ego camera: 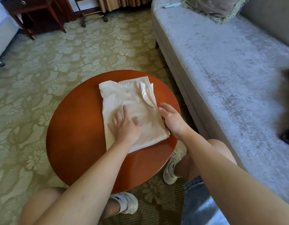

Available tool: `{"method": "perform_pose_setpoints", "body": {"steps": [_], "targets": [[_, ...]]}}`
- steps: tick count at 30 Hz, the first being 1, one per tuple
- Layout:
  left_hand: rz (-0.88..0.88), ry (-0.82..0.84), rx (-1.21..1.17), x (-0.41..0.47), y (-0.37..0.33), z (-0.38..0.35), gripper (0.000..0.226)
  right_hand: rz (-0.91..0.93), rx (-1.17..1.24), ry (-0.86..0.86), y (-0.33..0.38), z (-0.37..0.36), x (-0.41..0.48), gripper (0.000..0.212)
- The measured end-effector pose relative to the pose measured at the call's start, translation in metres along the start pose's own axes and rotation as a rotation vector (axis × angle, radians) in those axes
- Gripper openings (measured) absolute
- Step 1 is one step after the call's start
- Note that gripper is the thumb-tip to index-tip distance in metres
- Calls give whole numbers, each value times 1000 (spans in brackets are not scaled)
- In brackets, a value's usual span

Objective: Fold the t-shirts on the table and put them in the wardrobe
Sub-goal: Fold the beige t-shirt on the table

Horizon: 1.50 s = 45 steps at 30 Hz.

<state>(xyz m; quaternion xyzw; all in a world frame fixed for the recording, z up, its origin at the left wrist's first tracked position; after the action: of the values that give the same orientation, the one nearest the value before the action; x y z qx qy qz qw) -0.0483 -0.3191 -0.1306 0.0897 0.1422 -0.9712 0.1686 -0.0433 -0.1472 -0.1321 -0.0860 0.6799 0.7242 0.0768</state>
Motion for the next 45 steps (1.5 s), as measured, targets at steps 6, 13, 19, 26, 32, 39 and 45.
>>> {"method": "perform_pose_setpoints", "body": {"steps": [6,13,19,26,32,39,45], "targets": [[-163,-61,85,9,30,-9,65,401,-584,-152,26,-12,0,39],[-303,-34,81,28,49,0,60,546,-1084,294,29,-60,26,36],[-502,-134,314,68,78,35,62,480,-1241,2,28,-58,28,31],[-165,-267,354,88,115,66,61,432,-1287,22,37,-63,33,26],[107,24,20,19,102,35,68,385,-1274,-28,27,-53,11,33],[133,-39,48,-18,122,20,77,367,-1251,-34,15,-59,-15,33],[209,-110,-105,3,125,38,71,277,-1133,-39,12,-67,-26,26]]}}
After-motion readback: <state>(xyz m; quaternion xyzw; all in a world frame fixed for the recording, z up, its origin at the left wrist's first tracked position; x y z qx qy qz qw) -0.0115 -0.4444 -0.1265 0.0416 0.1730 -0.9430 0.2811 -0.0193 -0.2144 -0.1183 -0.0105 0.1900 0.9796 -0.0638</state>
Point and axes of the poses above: each hand's wrist, its own x-axis towards the middle knuckle, its own z-axis out of the back of the hand, y = z × x, the point moved 3 cm from there along x, towards the middle knuckle, and after that the axes turned 10 degrees about z, right-handed, at the moved point
